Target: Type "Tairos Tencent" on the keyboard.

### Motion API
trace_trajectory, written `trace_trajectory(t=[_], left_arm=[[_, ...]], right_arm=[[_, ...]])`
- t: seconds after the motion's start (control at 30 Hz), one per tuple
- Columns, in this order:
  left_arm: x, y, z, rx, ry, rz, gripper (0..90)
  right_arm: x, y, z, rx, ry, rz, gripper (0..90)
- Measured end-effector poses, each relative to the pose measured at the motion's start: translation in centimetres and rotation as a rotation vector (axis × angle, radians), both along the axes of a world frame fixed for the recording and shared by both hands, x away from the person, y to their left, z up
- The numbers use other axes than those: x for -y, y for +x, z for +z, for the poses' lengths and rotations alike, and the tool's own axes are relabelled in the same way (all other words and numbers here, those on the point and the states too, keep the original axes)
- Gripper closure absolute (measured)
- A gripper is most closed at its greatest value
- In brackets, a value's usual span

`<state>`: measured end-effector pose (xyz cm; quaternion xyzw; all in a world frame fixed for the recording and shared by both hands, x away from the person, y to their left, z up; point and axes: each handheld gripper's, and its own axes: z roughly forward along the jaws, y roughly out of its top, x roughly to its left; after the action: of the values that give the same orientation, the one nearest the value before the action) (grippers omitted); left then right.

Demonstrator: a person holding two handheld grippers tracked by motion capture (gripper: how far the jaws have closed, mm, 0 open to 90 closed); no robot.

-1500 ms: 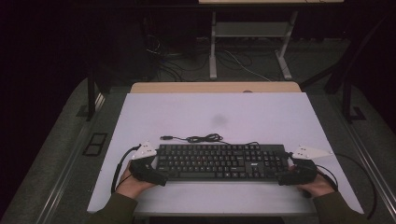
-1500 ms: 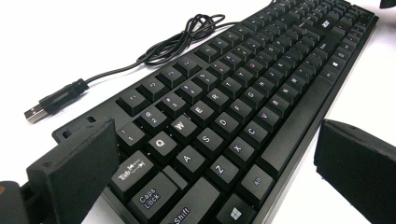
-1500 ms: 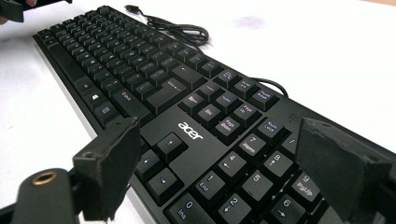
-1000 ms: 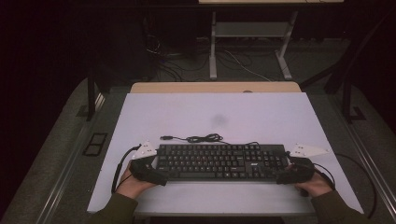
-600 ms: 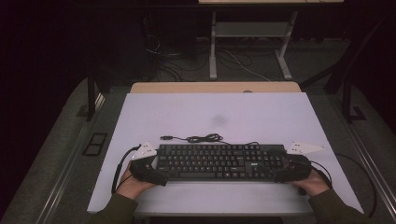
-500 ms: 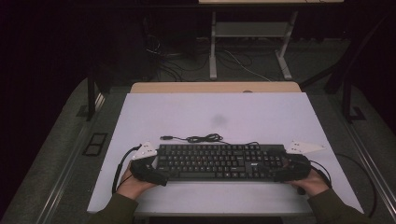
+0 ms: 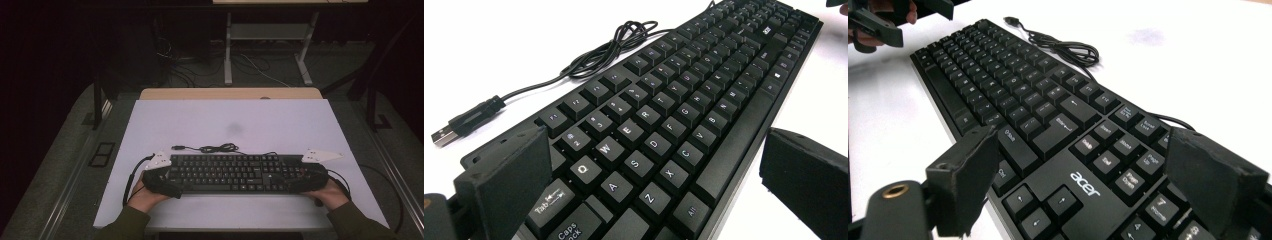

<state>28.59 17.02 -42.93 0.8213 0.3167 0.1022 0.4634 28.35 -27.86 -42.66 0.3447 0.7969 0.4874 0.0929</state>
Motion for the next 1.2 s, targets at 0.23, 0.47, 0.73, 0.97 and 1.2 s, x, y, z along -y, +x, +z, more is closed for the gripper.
trace_trajectory(t=[0.23, 0.47, 0.73, 0.97, 1.2], left_arm=[[0.3, 0.1, 0.0, -0.004, -0.003, -0.005, 0.0], [0.6, 0.3, 0.0, -0.006, -0.005, -0.010, 0.0], [1.0, 0.5, 0.0, -0.005, -0.005, -0.014, 0.0], [1.5, 0.7, -0.1, -0.008, 0.002, -0.021, 0.0], [2.0, 0.9, -0.2, -0.006, 0.005, -0.029, 0.0]], right_arm=[[-0.6, 0.2, 0.2, 0.003, -0.001, 0.002, 11.9], [-0.9, 0.5, 0.5, -0.004, -0.007, 0.011, 11.6], [-1.7, 0.9, 0.7, -0.009, -0.003, 0.023, 11.7], [-2.6, 1.4, 0.8, -0.011, 0.001, 0.046, 11.7], [-3.3, 1.8, 0.7, -0.025, -0.001, 0.068, 11.8]])
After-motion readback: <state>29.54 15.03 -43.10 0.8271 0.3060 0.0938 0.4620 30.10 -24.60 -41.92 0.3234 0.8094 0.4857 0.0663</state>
